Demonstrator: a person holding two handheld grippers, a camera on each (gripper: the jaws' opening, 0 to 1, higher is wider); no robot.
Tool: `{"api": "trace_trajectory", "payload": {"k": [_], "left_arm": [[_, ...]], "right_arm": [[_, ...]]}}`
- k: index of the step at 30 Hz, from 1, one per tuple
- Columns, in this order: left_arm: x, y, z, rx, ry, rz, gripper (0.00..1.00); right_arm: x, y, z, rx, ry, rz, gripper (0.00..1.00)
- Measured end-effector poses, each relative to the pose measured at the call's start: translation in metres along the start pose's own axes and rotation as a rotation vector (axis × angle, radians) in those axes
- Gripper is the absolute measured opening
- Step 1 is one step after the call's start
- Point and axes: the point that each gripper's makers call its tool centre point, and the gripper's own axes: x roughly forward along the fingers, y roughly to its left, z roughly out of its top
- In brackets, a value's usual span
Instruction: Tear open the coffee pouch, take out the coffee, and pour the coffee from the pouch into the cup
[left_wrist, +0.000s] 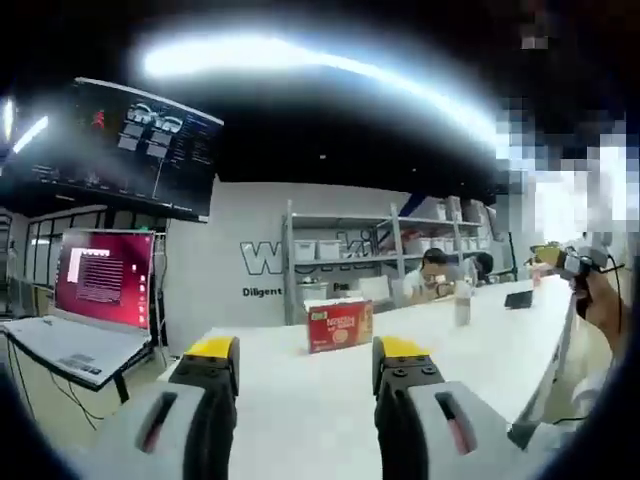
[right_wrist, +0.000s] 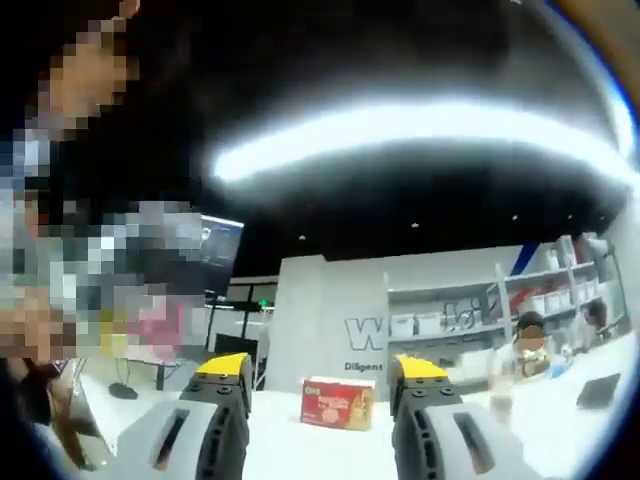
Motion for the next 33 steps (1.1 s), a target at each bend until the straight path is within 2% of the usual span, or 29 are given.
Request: {"api": "trace_trajectory", "payload": {"k": [4, 7, 11, 16, 20, 26, 33], "left_arm": [[-0.010, -0.030, -0.011, 0.004, 0.023, -0.050, 0.56], [-0.022, -0.051, 0.002, 0.032, -0.013, -0.084, 0.56], [-0.041, -0.063, 0.020, 0.064, -0.057, -0.089, 0.55], [-0.064, -0.060, 0.035, 0.080, -0.088, -0.078, 0.55], [-0.085, -0.041, 0.054, 0.086, -0.124, -0.037, 0.54], [-0.098, -0.026, 0.061, 0.090, -0.140, 0.000, 0.53], [-0.105, -0.037, 0.059, 0.090, -0.122, -0.021, 0.54]], "right_arm": [[-0.015, 0.005, 0.001, 0.037, -0.005, 0.028, 0.56], [-0.023, 0.010, 0.013, -0.021, -0.019, 0.052, 0.56], [-0.036, 0.014, 0.037, -0.047, -0.066, 0.062, 0.55], [-0.050, 0.019, 0.073, -0.078, -0.128, 0.063, 0.54], [-0.053, 0.023, 0.095, -0.086, -0.172, 0.058, 0.53], [-0.055, 0.025, 0.089, -0.055, -0.168, 0.061, 0.53], [-0.057, 0.027, 0.091, -0.040, -0.161, 0.069, 0.53]]}}
